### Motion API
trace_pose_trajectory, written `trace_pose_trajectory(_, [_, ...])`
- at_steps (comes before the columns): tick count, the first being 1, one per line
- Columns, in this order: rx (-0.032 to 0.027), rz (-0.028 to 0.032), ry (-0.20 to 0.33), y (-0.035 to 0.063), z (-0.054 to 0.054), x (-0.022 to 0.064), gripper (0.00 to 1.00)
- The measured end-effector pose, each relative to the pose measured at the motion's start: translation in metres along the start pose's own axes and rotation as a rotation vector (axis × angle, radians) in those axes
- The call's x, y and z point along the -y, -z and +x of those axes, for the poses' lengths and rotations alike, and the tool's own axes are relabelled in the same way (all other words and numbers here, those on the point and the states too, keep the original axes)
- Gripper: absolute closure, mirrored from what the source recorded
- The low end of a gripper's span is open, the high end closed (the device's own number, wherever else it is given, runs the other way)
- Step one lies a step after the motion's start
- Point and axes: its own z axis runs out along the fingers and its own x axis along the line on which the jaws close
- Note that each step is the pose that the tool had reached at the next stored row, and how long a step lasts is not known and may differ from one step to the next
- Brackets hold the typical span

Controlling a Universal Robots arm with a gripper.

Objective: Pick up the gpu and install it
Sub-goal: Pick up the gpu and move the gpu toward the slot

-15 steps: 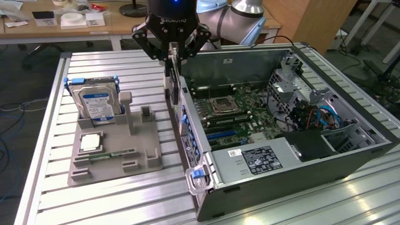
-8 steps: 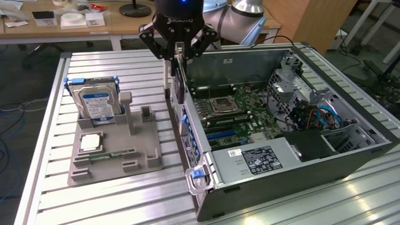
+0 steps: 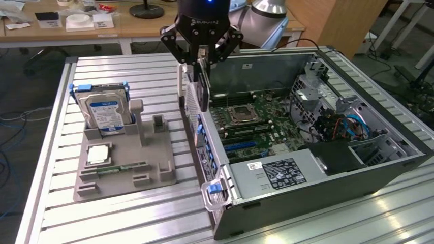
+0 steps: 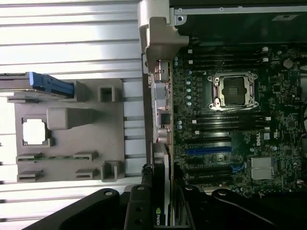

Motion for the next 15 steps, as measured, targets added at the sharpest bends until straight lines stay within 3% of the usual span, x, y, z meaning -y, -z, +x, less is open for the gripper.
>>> trace_pose_trajectory(15, [0.0,0.0,0.0,-0.0008,-0.028,-0.0023,0.73])
